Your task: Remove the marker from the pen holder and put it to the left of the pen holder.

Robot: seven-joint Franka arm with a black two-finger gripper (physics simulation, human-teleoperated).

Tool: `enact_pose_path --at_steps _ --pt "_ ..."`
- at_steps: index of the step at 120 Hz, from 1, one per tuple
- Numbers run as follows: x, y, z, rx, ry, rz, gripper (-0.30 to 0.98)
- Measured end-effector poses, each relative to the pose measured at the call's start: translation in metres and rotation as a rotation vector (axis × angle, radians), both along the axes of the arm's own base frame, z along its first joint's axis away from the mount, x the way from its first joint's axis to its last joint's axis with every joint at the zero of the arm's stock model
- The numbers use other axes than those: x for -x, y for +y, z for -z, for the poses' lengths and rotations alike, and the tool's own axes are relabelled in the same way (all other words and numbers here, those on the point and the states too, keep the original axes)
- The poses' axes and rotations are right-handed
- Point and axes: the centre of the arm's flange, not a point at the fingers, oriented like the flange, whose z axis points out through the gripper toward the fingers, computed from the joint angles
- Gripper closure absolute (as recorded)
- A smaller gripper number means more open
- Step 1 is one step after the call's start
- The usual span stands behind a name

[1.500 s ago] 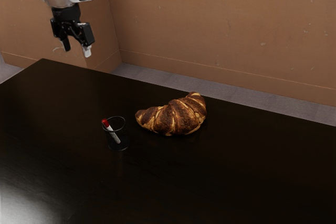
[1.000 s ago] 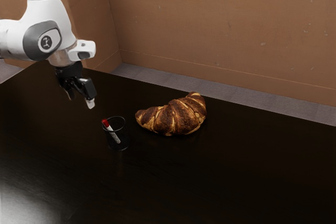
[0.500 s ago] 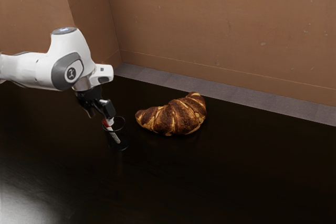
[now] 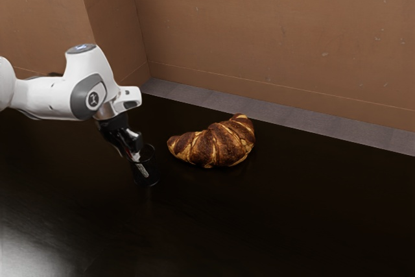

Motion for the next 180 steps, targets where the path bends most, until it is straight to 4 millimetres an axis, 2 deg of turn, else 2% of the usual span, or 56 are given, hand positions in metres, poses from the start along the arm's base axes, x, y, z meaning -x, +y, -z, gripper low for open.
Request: enact_pose_path --at_steps 16,30,38,44,60,64,73,80,85,90,100,113,118,127,142,156,169,180 --pt "-0.001 -0.001 -0.002 0.006 -0.007 -0.002 0.61" --pt "-0.001 -0.001 -0.008 0.007 -0.018 -0.004 0.7" --pt "-0.001 -0.001 -0.02 0.006 -0.039 -0.004 0.72" --pt "-0.003 0.0 -0.042 0.005 -0.072 0.0 0.74" --pt "0.005 0.005 -0.135 0.017 -0.182 0.014 0.76" --pt "0.01 0.018 -0.155 0.02 -0.196 0.0 0.77" --pt "0.019 0.06 -0.188 0.022 -0.194 -0.052 0.78" --pt "0.022 0.083 -0.205 0.017 -0.16 -0.07 0.78" --pt "0.022 0.1 -0.207 0.004 -0.11 -0.082 0.78" --pt "0.012 0.117 -0.2 -0.017 -0.036 -0.098 0.78" --pt "-0.008 0.146 -0.171 -0.073 0.156 -0.129 0.79" --pt "-0.042 0.129 -0.118 -0.151 0.423 -0.099 0.79" --pt "-0.049 0.126 -0.093 -0.169 0.527 -0.097 0.79" --pt "-0.042 0.131 -0.046 -0.19 0.736 -0.119 0.79" --pt "-0.027 0.138 0.001 -0.211 0.979 -0.151 0.79" --pt "-0.019 0.138 0.028 -0.219 1.111 -0.163 0.79" --pt "-0.031 0.133 0.058 -0.246 1.175 -0.153 0.79" --pt "-0.034 0.131 0.075 -0.252 1.207 -0.142 0.79"
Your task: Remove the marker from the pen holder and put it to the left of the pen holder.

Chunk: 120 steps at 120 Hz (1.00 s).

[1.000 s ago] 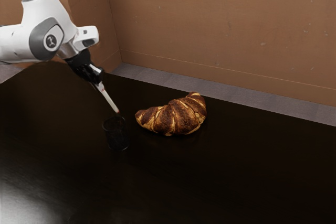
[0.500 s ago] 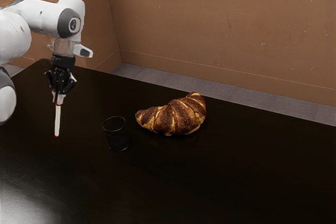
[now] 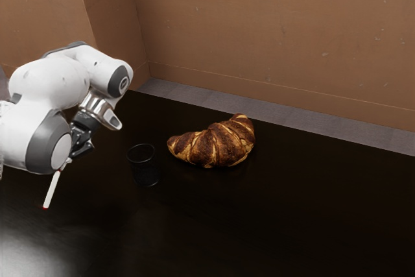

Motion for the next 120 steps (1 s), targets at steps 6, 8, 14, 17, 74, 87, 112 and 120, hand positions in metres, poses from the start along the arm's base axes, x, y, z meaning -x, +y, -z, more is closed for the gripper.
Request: enact_pose_path --at_steps 6,8,14,17,74,87,112,120 --pt "-0.001 0.0 0.007 0.003 0.009 0.005 0.79" --pt "-0.001 0.0 0.009 0.005 0.01 0.007 0.79" --pt "-0.001 0.0 0.015 0.009 0.016 0.012 0.79" --pt "-0.001 0.0 0.018 0.012 0.019 0.014 0.79" --pt "-0.011 -0.005 0.024 0.051 -0.018 0.054 0.24" --pt "-0.016 -0.028 -0.082 0.104 -0.204 0.094 0.14" --pt "0.057 -0.084 -0.31 0.212 -0.758 0.267 0.05" --pt "0.054 -0.093 -0.322 0.232 -0.842 0.288 0.04"
